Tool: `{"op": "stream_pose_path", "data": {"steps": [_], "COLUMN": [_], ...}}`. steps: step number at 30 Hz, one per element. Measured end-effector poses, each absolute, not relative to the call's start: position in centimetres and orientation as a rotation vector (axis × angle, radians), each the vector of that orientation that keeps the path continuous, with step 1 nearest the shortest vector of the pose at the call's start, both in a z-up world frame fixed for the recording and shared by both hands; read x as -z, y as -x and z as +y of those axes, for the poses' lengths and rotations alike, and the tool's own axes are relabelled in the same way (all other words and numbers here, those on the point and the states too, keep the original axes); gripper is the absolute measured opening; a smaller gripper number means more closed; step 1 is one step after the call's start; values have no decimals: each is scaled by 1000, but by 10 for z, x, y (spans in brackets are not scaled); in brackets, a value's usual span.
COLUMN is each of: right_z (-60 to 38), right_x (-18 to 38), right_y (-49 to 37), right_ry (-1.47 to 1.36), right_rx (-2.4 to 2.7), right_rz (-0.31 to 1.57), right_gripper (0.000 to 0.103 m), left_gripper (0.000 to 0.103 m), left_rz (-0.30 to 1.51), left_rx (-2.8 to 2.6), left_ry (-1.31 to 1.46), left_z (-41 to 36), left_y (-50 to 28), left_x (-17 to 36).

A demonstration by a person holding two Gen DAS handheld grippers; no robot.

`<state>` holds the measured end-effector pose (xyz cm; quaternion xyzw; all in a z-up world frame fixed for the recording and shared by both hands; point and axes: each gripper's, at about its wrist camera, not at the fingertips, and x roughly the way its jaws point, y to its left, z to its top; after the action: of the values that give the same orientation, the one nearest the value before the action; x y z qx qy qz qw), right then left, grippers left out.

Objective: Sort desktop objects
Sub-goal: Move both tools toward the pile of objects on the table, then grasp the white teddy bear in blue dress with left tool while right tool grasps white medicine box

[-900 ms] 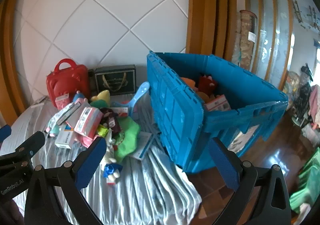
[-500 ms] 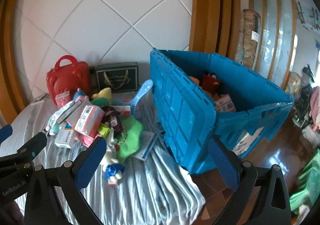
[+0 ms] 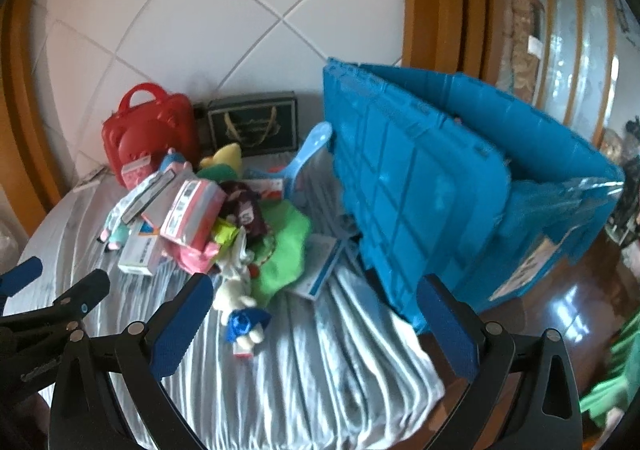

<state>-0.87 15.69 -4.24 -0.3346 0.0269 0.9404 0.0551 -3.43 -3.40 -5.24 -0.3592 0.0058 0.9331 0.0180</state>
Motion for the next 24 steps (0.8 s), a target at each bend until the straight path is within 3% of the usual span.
{"op": "stream_pose_path", "data": {"steps": [13, 21, 23, 24], "right_z": [172, 190, 193, 195], "right_x": [139, 189, 196, 199], "right_y": [23, 39, 41, 42], "right_ry": [1183, 1232, 1243, 1250], "right_rx": [-2798, -2721, -2708, -2705], "right_rz": [215, 190, 191, 192], "right_gripper": [103, 100, 99, 95], "left_gripper": [103, 103, 95, 77], "left_rz": [53, -80, -72, -69], "left_rx": [-2739, -2665, -2641, -2626], "left_ry": [1288, 1354, 1369, 1374], "left_z": [-11, 27, 35, 37], "left_y": [82, 133, 143, 146], "left_x": [163, 219, 231, 235]}}
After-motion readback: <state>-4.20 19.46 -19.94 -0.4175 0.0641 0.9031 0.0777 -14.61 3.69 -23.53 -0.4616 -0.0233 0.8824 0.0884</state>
